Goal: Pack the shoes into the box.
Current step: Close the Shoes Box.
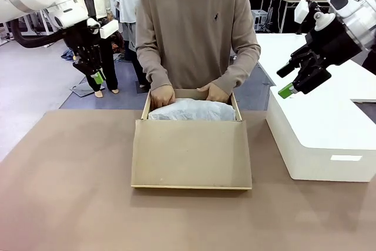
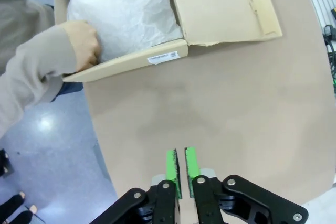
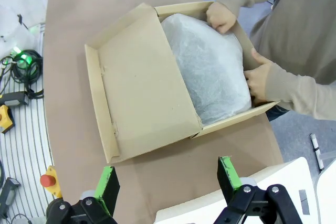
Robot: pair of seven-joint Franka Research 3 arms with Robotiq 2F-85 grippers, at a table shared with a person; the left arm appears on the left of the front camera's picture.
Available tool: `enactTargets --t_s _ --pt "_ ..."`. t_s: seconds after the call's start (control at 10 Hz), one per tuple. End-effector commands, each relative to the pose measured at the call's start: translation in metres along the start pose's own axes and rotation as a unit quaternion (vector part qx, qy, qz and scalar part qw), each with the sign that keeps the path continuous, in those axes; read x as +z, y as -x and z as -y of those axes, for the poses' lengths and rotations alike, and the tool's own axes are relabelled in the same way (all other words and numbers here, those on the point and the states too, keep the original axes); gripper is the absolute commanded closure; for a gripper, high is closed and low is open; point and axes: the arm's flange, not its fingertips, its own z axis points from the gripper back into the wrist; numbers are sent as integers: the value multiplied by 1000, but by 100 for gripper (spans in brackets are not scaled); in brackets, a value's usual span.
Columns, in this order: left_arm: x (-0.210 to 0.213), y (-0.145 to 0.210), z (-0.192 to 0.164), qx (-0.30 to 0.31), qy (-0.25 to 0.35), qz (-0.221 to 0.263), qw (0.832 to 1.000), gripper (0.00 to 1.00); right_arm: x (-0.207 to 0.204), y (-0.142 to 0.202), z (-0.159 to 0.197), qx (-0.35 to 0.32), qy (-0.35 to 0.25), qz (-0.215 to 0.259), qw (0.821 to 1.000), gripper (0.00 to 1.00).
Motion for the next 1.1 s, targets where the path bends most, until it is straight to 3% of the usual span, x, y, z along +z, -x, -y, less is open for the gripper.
enactTargets --t_s 0.0,0.3,0.9,1.0 --pt "3 3 -5 -1 7 19 1000 100 0 0 2 11 -6 16 1000 0" --pt "2 4 -7 -6 15 33 999 100 0 0 2 11 -6 16 1000 0" --pt "-4 -1 -4 1 10 15 1000 100 0 0 2 11 -6 16 1000 0" --pt "-6 2 -10 -4 30 48 998 100 0 0 2 11 -6 16 1000 0"
